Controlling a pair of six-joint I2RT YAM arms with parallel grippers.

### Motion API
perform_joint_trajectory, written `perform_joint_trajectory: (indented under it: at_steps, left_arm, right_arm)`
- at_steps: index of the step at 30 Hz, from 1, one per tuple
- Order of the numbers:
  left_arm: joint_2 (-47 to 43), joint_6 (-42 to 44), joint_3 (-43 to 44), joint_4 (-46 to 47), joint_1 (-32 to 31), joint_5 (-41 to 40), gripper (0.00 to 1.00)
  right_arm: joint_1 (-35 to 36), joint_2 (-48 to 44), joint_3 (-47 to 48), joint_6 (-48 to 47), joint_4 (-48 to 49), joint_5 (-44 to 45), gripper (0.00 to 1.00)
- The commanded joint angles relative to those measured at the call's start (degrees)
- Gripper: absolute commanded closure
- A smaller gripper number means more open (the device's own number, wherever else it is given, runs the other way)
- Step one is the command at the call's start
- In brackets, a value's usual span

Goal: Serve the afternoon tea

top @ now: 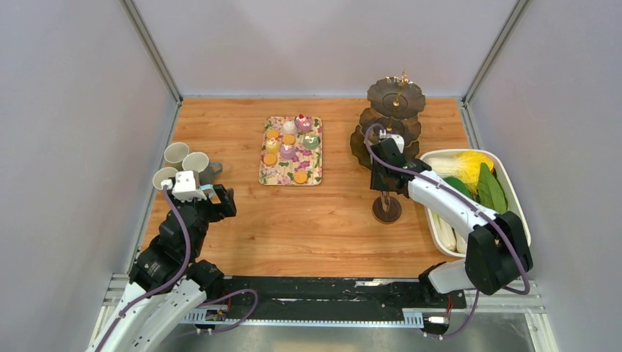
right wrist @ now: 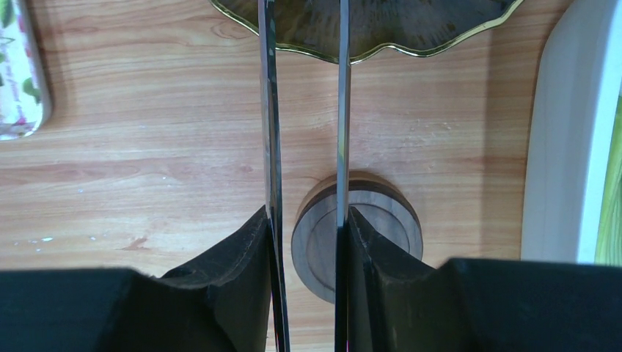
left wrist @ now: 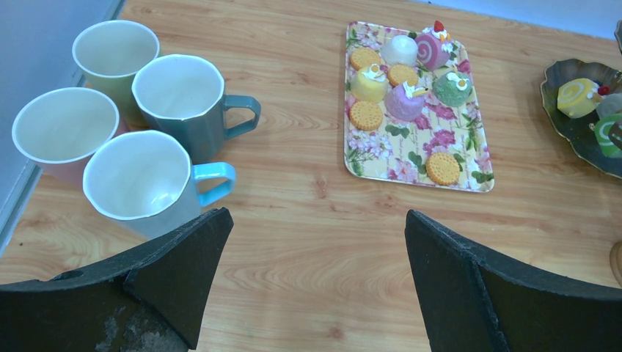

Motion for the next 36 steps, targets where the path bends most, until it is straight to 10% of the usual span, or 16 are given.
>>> perform_joint_trajectory:
  at_steps: [1,36]
  left_arm:
    - [0.4,0.5,-0.2,0.9,-0.1,0.0,0.00]
    - [0.6,0.5,-0.2,0.8,-0.1,-0.1,0.00]
  right_arm:
    - [-1.6,1.5,0.2,-1.7,3.6,-0.2,0.70]
    - [-3.8,-2.8,-0.2,-1.8,-1.1,-4.7,0.44]
